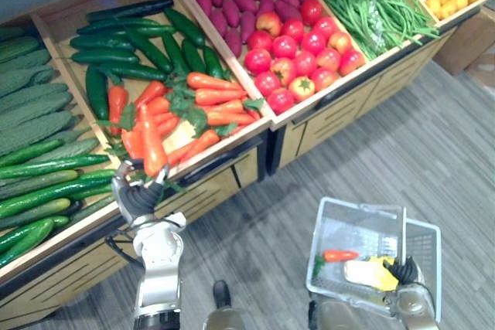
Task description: Pick vegetable in the basket
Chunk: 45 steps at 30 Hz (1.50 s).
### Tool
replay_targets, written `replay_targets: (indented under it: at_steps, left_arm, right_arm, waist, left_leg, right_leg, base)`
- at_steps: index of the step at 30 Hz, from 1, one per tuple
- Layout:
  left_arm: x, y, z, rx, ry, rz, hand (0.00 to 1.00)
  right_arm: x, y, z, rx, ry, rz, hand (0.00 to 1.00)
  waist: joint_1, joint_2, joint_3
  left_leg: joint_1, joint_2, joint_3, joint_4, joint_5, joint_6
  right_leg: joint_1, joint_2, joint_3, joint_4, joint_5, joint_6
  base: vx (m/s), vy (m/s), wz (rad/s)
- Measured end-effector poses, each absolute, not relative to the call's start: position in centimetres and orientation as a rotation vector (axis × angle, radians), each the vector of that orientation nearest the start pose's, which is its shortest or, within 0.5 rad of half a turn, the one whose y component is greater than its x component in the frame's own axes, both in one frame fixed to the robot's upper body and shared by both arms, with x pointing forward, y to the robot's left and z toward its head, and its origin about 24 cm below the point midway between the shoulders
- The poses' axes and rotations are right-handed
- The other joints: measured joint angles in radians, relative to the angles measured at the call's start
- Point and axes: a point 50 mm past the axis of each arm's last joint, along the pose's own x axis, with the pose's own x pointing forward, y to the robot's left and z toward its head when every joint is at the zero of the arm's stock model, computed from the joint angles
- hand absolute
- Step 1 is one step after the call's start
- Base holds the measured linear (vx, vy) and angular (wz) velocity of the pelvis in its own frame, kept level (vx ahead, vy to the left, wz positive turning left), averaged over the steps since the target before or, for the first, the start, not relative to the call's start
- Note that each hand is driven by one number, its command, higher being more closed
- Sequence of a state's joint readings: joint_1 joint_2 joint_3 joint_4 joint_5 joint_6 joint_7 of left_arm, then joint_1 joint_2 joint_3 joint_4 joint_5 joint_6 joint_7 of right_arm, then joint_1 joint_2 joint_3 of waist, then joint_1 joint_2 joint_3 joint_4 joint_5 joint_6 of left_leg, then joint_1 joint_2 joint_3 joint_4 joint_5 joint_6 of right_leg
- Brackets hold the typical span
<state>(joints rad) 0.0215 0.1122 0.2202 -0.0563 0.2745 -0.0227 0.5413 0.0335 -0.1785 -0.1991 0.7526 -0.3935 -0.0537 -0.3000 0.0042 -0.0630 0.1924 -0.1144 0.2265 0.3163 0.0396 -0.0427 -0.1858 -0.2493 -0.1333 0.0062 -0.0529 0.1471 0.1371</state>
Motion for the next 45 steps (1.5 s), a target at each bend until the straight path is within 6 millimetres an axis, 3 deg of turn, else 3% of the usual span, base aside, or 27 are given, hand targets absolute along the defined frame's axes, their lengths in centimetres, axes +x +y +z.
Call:
replay_targets:
  at_steps: [6, 12, 19, 27, 36, 45]
  left_arm:
    - [22.8, 22.4, 6.5, 0.407, -0.159, 0.618, 1.0]
    - [23.0, 19.0, 6.3, 0.419, -0.197, 0.414, 1.0]
    - [22.6, 13.3, 5.5, 0.392, -0.217, 0.096, 1.0]
    - [21.6, 9.1, 0.8, 0.442, -0.058, -0.176, 1.0]
    - [20.9, 7.2, -1.2, 0.498, 0.004, -0.294, 1.0]
    - [20.9, 6.6, -4.1, 0.646, 0.079, -0.406, 1.0]
  right_arm:
    - [17.3, -25.6, -9.4, -0.585, 0.661, -0.365, 1.0]
    - [18.0, -25.6, -8.6, -0.652, 0.607, -0.325, 1.0]
    - [19.1, -25.2, -7.0, -0.68, 0.516, -0.286, 1.0]
    - [19.9, -24.5, -6.0, -0.682, 0.447, -0.268, 1.0]
    - [20.0, -24.1, -5.6, -0.686, 0.418, -0.26, 1.0]
    - [20.5, -23.5, -4.7, -0.679, 0.367, -0.257, 1.0]
  waist:
    - [0.003, 0.016, -0.014]
    - [0.001, 0.023, -0.019]
    - [-0.012, 0.024, -0.019]
    - [-0.03, 0.032, -0.028]
    - [-0.033, 0.036, -0.034]
    - [-0.061, 0.04, -0.037]
  left_leg:
    - [0.004, 0.0, 0.001, -0.001, 0.0, 0.0]
    - [0.012, -0.002, 0.008, -0.002, 0.0, 0.0]
    - [0.018, -0.005, 0.031, -0.002, -0.002, -0.001]
    - [0.027, -0.007, 0.066, -0.001, -0.008, -0.001]
    - [0.03, -0.015, 0.083, -0.002, -0.01, 0.0]
    - [0.031, -0.028, 0.079, 0.001, -0.011, 0.002]
  right_leg:
    - [0.008, 0.0, 0.002, 0.0, -0.001, 0.001]
    - [0.0, 0.0, 0.011, 0.0, 0.0, 0.001]
    - [-0.01, 0.001, 0.035, 0.001, 0.002, 0.004]
    - [-0.026, 0.005, 0.071, 0.001, 0.008, 0.012]
    - [-0.037, 0.002, 0.091, 0.001, 0.012, 0.018]
    - [-0.037, -0.01, 0.094, 0.001, 0.014, 0.022]
  base:
    - [0.0, 0.0, 0.0]
    - [0.0, 0.004, -0.05]
    - [0.01, 0.006, -0.08]
    - [0.0, 0.009, -0.12]
    - [0.0, 0.007, -0.06]
    - [0.0, 0.0, 0.0]
